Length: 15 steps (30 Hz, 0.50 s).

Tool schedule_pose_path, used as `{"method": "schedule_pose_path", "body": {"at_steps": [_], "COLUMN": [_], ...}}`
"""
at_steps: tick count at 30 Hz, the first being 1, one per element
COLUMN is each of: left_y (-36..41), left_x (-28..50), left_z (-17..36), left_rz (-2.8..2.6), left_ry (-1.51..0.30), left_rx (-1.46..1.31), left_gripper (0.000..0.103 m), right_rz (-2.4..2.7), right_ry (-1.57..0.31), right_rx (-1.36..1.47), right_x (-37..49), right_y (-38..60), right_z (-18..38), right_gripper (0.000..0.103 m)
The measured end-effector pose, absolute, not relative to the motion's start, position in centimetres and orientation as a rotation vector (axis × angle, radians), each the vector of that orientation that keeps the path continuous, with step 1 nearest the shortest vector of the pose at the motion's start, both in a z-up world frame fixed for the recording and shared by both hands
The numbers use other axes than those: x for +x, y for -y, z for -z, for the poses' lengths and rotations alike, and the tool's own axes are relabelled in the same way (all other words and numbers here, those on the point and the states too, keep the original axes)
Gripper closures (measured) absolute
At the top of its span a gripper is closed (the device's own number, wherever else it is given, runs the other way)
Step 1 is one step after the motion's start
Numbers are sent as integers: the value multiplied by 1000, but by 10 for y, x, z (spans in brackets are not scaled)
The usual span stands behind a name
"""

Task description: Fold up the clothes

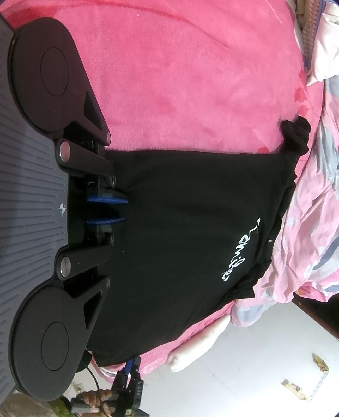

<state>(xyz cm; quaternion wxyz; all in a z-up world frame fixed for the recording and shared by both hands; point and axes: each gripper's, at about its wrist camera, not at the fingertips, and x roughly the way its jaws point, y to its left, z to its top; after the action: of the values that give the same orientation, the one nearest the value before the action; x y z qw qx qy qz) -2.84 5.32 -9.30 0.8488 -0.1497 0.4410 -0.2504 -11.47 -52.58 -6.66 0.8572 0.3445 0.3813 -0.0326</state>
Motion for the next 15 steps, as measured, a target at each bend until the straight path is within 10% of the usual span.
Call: {"method": "schedule_pose_path", "body": {"at_steps": [15], "left_y": [-56], "left_x": [-30], "left_z": [94], "left_rz": [522], "left_ry": [-928], "left_rx": [-337], "left_gripper": [90], "right_rz": [-46], "right_ry": [-739], "right_rx": [752], "right_x": [-144], "right_y": [510], "right_z": [47], "right_gripper": [102]}}
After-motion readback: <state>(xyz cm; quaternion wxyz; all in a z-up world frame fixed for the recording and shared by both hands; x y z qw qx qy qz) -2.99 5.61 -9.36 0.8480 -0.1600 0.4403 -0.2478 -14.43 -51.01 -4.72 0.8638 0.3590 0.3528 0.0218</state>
